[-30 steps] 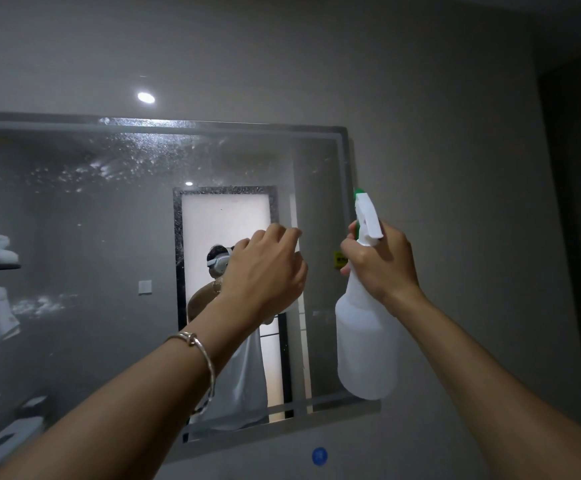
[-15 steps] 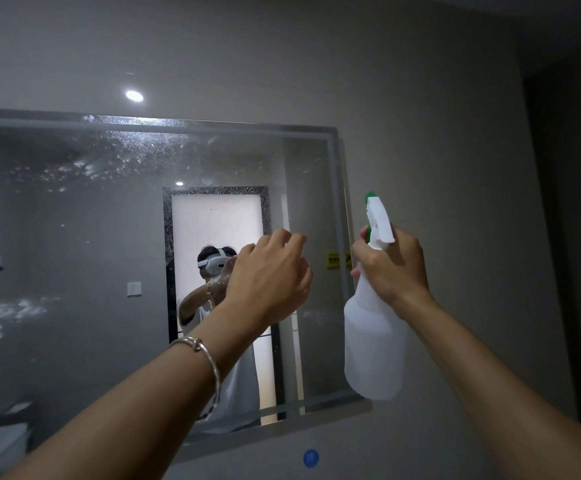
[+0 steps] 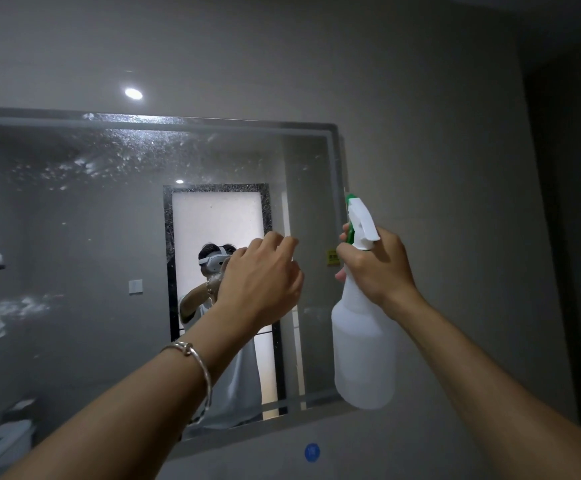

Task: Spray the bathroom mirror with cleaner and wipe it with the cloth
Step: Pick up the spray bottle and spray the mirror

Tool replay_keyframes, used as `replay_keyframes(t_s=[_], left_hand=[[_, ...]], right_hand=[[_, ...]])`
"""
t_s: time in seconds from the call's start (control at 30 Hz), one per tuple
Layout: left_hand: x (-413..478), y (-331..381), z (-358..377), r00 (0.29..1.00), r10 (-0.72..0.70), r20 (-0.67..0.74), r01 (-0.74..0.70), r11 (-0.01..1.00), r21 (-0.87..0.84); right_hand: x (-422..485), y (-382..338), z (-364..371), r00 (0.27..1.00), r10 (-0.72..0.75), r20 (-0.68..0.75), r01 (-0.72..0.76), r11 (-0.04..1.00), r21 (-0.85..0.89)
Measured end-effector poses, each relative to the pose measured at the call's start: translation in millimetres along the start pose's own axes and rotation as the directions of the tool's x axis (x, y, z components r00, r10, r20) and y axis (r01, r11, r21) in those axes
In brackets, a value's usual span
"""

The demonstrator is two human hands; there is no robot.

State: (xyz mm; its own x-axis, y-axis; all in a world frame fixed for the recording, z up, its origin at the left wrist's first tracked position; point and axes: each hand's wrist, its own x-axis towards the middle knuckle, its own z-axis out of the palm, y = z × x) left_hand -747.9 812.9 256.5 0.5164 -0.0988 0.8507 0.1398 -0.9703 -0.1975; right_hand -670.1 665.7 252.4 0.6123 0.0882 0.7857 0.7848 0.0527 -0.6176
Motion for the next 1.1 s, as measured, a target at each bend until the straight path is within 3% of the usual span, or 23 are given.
replay_keyframes(t_s=[0.17,0.57,0.8,1.1], left_hand=[[-9.4,-12.3,-3.4,1.000,-0.023,0.021,0.023,0.999,0.024],[-31.7,-16.1,12.6,0.997,-0.033,0.066,0.032,0.999,0.018],[-43.7,-15.5,22.5,0.996,-0.032,0.087,0.033,0.999,-0.008],[-53.2,-25.7,30.7,0.992,-0.053,0.111,0.053,0.999,0.003]], right_hand=[[-7.2,3.3,10.0,1.000,0.007,0.012,-0.006,0.998,-0.065],[-24.0,13.3,19.7,0.996,0.055,0.066,-0.054,0.998,-0.014],[-33.6,30.3,17.7,0.994,0.097,0.053,-0.091,0.990,-0.109],[-38.0,34.4,29.5,0.988,0.105,0.111,-0.100,0.994,-0.049]])
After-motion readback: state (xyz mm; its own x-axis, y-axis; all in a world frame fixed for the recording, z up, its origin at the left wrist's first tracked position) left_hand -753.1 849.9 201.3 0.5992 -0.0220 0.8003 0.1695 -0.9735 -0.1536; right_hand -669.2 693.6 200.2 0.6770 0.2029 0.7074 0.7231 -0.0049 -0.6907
